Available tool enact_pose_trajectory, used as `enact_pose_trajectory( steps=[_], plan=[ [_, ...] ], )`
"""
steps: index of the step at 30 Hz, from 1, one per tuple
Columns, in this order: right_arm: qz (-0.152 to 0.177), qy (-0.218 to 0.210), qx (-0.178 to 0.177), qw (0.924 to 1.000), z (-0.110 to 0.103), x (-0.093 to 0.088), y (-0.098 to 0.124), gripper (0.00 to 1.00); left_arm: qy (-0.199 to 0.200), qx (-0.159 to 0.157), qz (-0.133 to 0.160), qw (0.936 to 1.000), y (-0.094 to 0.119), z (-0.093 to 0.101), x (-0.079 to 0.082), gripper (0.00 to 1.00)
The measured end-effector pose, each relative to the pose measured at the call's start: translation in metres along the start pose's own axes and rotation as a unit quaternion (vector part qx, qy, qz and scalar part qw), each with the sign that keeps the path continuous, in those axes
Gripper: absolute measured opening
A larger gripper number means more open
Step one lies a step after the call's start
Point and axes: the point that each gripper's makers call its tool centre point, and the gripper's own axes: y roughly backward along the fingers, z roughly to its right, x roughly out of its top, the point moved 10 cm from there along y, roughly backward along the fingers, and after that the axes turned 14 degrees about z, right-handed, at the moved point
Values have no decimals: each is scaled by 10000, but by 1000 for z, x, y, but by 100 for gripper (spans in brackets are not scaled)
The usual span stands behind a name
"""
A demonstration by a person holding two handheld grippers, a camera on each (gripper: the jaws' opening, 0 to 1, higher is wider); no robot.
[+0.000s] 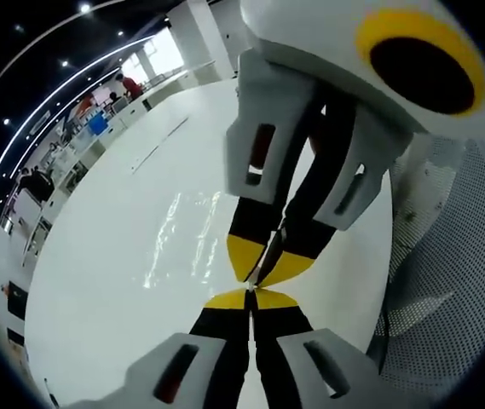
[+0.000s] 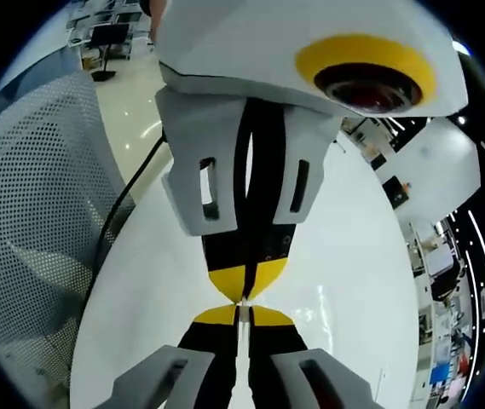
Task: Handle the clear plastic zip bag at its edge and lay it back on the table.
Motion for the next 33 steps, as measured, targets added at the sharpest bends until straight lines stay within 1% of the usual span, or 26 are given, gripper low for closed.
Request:
enact_pose_trajectory(
  steps=[8,20,28,33],
  plan=[
    [-54,-19,14,10000,0,-2,2,0,9,-35,-16,10000,1,3,3,0],
    [-176,-30,-62,9998,1,-8,8,0,71,56,-41,10000,5,2,3,0],
    [-198,-77,-102,9997,1,-11,11,0,113,85,-41,9999,4,1,1,0],
    [-187,-119,-134,9997,-1,-12,12,0,104,65,-59,9999,5,2,3,0]
  ],
)
